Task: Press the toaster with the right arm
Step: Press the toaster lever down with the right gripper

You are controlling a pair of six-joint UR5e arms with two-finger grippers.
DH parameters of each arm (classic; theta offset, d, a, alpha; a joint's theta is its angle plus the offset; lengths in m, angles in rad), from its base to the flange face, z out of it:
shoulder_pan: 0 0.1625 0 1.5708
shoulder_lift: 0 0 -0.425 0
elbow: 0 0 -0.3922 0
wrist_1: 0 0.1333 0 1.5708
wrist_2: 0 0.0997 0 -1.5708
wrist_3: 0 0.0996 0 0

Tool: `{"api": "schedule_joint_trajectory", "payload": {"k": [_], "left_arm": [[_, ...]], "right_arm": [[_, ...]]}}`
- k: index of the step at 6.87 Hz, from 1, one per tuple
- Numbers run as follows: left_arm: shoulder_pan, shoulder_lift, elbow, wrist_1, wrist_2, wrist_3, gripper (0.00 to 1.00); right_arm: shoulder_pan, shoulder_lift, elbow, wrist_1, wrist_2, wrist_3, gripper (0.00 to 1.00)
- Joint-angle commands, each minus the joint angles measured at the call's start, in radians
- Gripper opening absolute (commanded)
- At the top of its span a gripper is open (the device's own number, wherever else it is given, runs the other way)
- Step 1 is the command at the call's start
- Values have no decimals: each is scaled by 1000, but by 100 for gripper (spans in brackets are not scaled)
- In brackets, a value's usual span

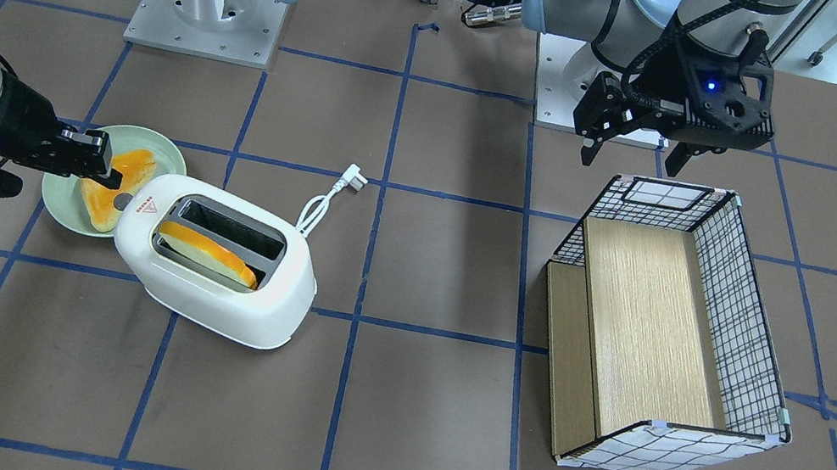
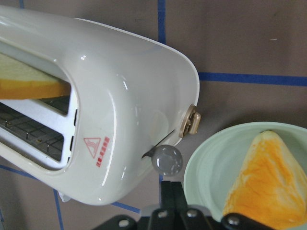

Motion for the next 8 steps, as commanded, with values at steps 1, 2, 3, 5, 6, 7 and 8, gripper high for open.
{"api": "schedule_joint_trajectory", "payload": {"k": [1,2,3,5,6,7,8], "left_arm": [[0,0,0,0,0,0,100],[0,-2,0,0,0,0,100],[0,0,0,0,0,0,100],[0,0,0,0,0,0,100],[0,0,0,0,0,0,100],[0,0,0,0,0,0,100],[0,0,0,0,0,0,100]], "right_arm": [[0,2,2,-4,39,-1,0],[0,2,-2,-4,41,2,0],[0,2,-2,-6,43,0,0],[0,11,1,-32,43,8,0],[0,11,2,-49,43,11,0],[0,11,2,-50,43,11,0],[0,19,2,-52,43,11,0]]}}
